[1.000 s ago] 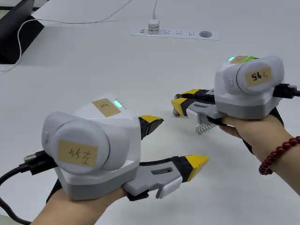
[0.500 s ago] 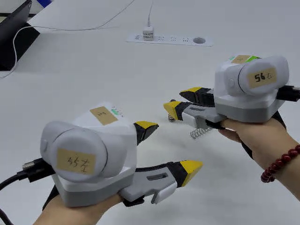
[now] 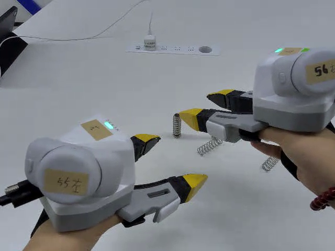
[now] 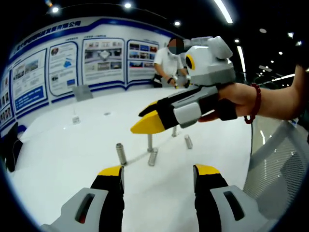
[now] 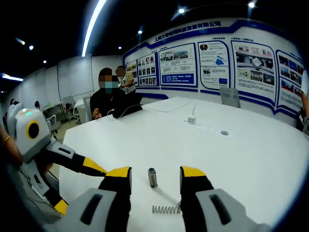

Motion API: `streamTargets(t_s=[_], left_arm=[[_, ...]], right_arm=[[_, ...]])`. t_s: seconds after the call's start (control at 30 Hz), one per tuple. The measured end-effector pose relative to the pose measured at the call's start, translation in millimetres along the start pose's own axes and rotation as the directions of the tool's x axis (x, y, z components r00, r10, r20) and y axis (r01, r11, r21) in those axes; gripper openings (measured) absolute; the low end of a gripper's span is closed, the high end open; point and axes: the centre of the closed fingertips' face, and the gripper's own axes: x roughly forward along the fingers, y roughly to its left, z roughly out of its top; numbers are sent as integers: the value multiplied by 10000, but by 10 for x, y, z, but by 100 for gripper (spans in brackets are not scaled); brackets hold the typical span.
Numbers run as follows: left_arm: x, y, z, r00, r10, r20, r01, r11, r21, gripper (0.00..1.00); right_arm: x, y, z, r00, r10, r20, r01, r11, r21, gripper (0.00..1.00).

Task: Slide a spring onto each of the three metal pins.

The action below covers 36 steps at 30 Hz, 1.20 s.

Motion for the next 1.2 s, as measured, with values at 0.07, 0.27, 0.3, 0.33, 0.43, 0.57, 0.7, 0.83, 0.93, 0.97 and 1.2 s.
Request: streamTargets(t_s=[0.07, 0.27, 0.3, 0.33, 0.43, 0.57, 0.7, 0.83, 0.93, 0.97, 1.2], left_arm=[[-2, -5, 4, 10000, -31, 17, 31, 10000, 43, 59], [-3, 40, -9, 9998, 65, -209, -60, 9997, 240, 56], [-2, 45, -3, 9997, 69, -220, -63, 9996, 270, 55], [4, 48, 11, 9997, 43, -224, -36, 9995, 321, 55], [32, 62, 41, 9996, 43, -271, -26, 9982, 597, 55], [85, 87, 76, 9996, 27, -291, -4, 9969, 793, 54], [183, 128, 90, 9992, 84, -403, -50, 9964, 846, 52], [286, 155, 61, 9979, 94, -639, -37, 9960, 893, 48], [355, 166, 42, 9971, 54, -753, 13, 9960, 891, 46], [373, 169, 37, 9968, 52, -792, 20, 9958, 911, 45], [559, 162, -9, 9951, -133, -984, 233, 9946, 1012, 37]], right_arm=[[-59, -26, 2, 10000, -77, 15, 77, 9999, 103, 42], [-289, -78, -41, 9990, -442, 70, 440, 9989, 162, 43], [-314, -84, -44, 9988, -472, 92, 470, 9987, 208, 43], [-354, -88, -51, 9986, -508, 111, 505, 9984, 252, 44], [-437, -97, -63, 9980, -603, 175, 596, 9976, 343, 44], [-526, -111, -93, 9968, -757, 258, 745, 9963, 438, 47], [-611, -136, -165, 9959, -871, 236, 853, 9939, 695, 49], [-700, -156, -217, 9950, -941, 323, 908, 9917, 912, 52], [-760, -169, -256, 9944, -1009, 327, 975, 9910, 920, 53], [-778, -173, -259, 9942, -1013, 368, 974, 9906, 957, 53], [-904, -184, -289, 9931, -1083, 454, 1032, 9893, 1031, 55]])
